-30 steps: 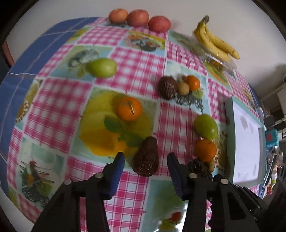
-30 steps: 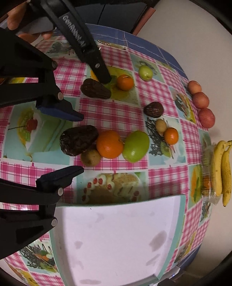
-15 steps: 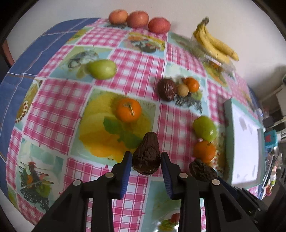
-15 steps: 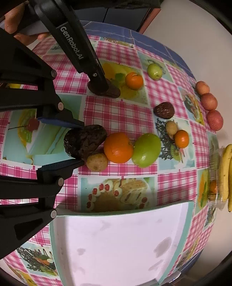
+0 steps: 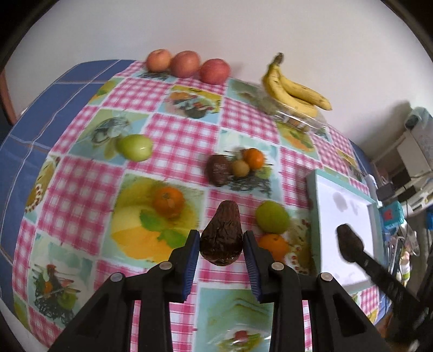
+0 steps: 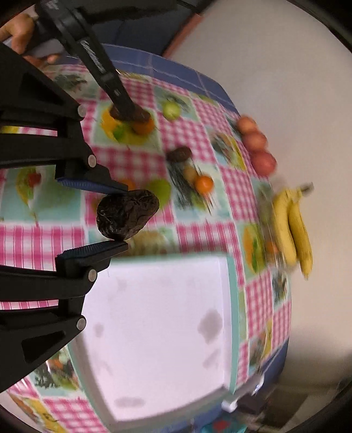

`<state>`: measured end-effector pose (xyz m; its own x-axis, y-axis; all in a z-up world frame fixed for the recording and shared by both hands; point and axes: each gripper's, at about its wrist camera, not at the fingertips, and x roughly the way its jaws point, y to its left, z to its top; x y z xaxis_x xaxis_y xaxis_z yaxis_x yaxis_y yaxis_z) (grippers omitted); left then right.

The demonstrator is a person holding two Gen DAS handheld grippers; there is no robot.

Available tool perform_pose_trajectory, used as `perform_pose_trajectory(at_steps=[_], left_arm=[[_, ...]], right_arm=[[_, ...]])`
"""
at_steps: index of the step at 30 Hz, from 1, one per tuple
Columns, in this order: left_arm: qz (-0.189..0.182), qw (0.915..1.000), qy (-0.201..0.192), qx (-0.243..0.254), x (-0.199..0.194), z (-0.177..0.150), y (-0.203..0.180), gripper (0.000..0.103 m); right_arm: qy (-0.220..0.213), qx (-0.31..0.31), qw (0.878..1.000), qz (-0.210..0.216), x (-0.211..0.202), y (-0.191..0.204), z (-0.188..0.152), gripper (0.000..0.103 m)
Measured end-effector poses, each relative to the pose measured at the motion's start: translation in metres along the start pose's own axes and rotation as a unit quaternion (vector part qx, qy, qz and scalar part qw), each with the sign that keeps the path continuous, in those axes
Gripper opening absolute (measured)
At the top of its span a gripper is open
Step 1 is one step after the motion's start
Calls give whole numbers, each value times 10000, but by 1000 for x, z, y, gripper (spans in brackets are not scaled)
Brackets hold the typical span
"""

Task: Organize fruits
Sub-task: 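Carry the dark fruit in the left gripper into the white tray while the right gripper carries its own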

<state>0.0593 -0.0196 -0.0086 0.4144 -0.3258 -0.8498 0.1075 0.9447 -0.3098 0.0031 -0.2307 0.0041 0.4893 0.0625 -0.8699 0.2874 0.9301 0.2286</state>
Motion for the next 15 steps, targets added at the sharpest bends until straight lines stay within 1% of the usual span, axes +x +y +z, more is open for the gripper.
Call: perform_pose_trajectory(at_steps=[3,6,9,13,15], left_arm=[[-193,9997,36,140,5,3,-18,35],[-378,9985,123,369,11,6,-43,35],[-472,9958,220,758,18,9,-75,35],[-565,9907,269,1210,34,15,-116,35],[-603,9878,293,1403,47,19,-137,35]], right_arm=[[-192,363,9984,-395,-6,-32,10,36],[-351,737,9935,-798,-15,-67,17,36],[-459,1008,9898,-896,-20,-95,26,36],[-553,1063,9853,-1221,-20,-123,43,36],[-527,1031,9839,-1360,-17,-139,52,36]])
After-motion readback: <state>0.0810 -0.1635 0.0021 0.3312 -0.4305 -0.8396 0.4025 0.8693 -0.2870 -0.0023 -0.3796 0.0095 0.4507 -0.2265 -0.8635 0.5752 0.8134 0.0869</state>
